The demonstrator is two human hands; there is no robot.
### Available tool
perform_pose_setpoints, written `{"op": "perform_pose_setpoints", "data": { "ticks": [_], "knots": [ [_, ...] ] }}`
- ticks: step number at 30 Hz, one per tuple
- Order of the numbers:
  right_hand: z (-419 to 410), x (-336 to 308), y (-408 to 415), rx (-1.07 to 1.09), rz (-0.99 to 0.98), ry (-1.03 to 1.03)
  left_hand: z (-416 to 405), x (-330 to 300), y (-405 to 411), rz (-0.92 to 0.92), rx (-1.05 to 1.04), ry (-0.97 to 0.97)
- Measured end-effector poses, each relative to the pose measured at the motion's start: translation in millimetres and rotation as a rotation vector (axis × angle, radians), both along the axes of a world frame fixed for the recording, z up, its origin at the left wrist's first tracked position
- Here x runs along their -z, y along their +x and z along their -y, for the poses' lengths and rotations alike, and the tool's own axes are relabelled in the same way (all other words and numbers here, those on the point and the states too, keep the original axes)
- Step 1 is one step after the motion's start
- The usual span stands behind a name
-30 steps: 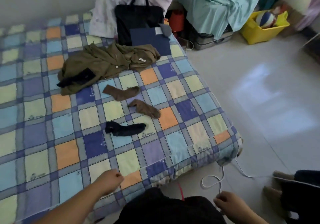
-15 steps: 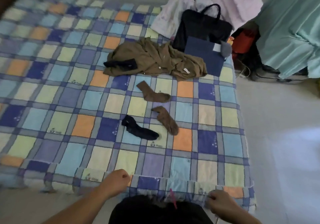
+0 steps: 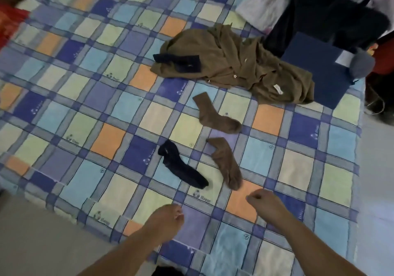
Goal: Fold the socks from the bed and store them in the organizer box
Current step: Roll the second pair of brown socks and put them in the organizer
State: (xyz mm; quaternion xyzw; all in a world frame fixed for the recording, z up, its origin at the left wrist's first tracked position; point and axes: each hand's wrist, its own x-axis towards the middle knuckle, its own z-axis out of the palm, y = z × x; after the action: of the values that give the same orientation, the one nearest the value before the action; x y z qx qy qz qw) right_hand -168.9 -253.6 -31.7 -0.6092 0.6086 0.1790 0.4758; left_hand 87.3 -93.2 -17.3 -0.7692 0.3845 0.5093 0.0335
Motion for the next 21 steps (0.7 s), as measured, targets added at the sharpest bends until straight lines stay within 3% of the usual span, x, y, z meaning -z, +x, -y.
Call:
{"op": "perform_pose_setpoints", "data": {
  "ticks": [5,9,13,16,21],
  "knots": [
    [64.5,56.6,56.3,0.026,0.042,-0.154,88.2,69.8,22.1,0.128,0.065,-0.168],
    [113.8,94.8,95.3,0.124,0.063,-0.305,136.6,124.4,35.5,0.358,0.304,-0.408],
    [144.3,132.0,121.8,0.158,0.092,-0.213,165.1,167.4,49.0,0.498,0.424,-0.434],
    [147.2,149.5,134.7,0.369,0.217,0.004,174.1,195.1,53.8,0.494,0.401,-0.457],
    [146.4,164.1,141.7,0.204,0.344,-0.043,159.6,232.7,51.4,0.509,0.382,-0.535]
  ]
}}
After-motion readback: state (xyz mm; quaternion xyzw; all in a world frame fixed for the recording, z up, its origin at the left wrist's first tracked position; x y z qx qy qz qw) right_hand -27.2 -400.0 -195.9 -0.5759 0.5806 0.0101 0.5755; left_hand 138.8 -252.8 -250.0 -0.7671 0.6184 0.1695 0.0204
